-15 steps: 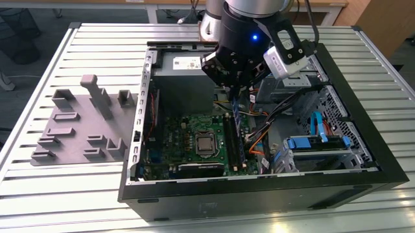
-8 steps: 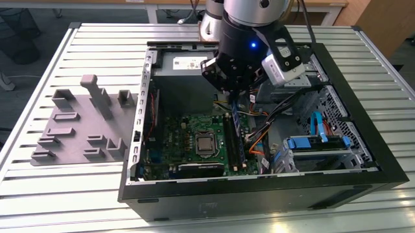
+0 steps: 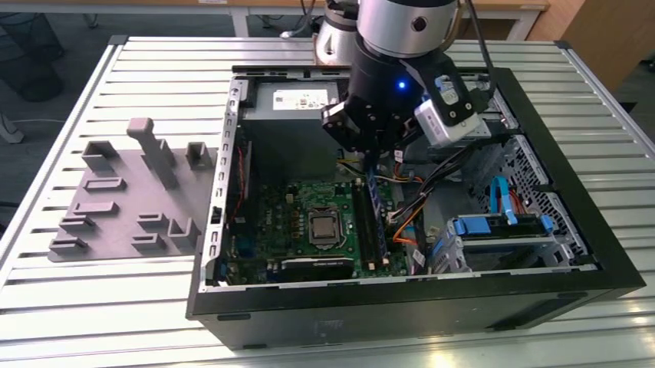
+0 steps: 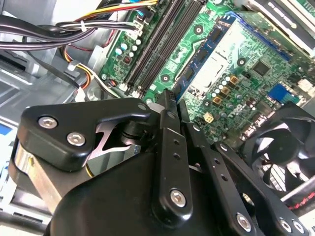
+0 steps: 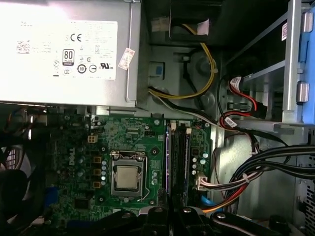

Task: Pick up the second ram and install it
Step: 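Insert the second ram into the second slot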

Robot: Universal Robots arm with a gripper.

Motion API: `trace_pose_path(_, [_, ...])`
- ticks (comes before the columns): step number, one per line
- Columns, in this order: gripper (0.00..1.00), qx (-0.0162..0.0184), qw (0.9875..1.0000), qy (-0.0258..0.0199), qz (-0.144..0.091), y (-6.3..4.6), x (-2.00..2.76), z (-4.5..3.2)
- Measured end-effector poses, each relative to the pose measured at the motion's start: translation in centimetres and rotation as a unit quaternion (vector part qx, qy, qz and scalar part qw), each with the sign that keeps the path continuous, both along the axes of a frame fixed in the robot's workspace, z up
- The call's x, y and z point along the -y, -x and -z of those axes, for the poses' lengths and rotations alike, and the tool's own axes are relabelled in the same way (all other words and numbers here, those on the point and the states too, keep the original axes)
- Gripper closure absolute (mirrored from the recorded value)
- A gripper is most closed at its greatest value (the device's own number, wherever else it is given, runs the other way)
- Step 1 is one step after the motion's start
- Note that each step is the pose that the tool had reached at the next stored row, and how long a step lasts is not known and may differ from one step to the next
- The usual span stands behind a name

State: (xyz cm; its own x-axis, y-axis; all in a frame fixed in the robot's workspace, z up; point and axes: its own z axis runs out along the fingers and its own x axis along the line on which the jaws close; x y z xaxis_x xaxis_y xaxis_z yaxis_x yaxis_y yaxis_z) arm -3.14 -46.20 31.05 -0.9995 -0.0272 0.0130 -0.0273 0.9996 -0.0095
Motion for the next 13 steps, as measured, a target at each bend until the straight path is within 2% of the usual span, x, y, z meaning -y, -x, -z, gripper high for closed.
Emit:
trace_pose_path(6, [0.86,-0.0001,1.0000,0.0000,0.001,-0.1,0.00,1.09])
trace_pose_path(7, [0.86,-0.0001,1.0000,-0.0001,0.006,-0.1,0.00,1.84])
trace_pose_path(13, [0.86,-0.0001,1.0000,0.0000,0.007,-0.1,0.07,2.94])
